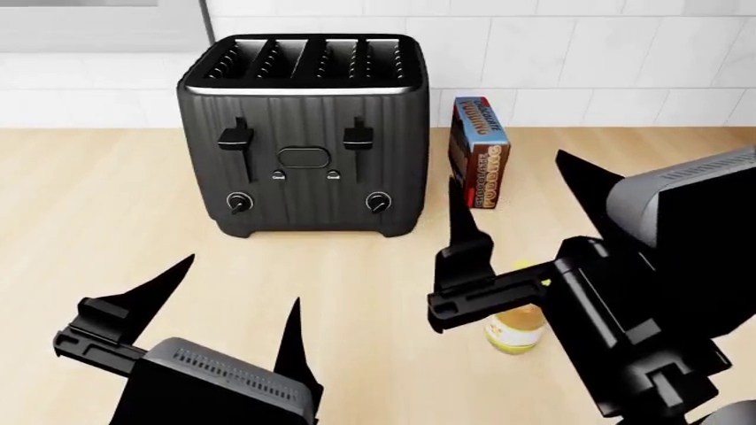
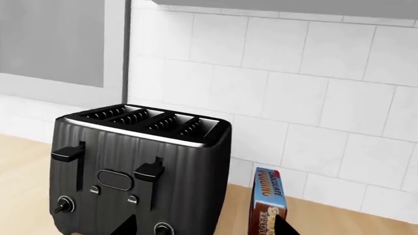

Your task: Pick the boxed food and honey bottle from the counter and place them in the cabinets closest to them.

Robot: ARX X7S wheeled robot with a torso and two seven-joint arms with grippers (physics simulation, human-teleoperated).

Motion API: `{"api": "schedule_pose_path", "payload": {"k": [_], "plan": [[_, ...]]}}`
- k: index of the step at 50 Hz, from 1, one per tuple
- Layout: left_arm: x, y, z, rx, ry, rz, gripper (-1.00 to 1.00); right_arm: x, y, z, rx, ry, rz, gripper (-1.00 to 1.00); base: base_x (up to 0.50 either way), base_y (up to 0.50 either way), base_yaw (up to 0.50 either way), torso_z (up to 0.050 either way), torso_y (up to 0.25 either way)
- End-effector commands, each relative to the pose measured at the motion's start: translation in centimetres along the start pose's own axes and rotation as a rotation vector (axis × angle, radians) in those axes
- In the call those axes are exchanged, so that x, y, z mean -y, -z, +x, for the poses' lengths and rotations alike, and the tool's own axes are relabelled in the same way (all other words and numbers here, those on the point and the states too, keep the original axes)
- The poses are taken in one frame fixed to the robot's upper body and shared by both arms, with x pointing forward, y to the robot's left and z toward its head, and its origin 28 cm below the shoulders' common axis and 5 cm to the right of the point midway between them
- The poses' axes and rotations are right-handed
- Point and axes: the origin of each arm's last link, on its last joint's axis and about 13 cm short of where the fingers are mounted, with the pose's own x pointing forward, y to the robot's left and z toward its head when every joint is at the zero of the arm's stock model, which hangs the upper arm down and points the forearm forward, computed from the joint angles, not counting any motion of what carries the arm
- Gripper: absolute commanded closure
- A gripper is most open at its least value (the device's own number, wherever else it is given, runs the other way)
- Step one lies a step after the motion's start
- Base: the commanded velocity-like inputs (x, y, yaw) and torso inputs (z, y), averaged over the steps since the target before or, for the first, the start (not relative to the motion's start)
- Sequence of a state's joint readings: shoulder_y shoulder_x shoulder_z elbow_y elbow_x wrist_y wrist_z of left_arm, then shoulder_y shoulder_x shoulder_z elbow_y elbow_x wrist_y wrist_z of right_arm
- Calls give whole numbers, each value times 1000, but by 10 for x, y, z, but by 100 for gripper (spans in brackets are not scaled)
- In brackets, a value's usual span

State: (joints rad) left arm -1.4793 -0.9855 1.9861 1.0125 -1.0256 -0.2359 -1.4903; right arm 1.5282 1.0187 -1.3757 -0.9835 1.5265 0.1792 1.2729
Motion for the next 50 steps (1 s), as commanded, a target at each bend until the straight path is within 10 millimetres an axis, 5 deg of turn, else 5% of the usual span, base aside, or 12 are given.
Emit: {"api": "schedule_pose_path", "payload": {"k": [1,17,50], "plan": [[0,-1,0,0,1,2,-100,3,-2,-5,-61,-21,19,-100,0,0,0,0,0],[0,-3,-1,4,2,3,-100,18,-7,-7,-115,28,7,-100,0,0,0,0,0],[1,-2,-1,5,3,2,-100,18,33,-1,-258,12,3,-100,0,0,0,0,0]]}}
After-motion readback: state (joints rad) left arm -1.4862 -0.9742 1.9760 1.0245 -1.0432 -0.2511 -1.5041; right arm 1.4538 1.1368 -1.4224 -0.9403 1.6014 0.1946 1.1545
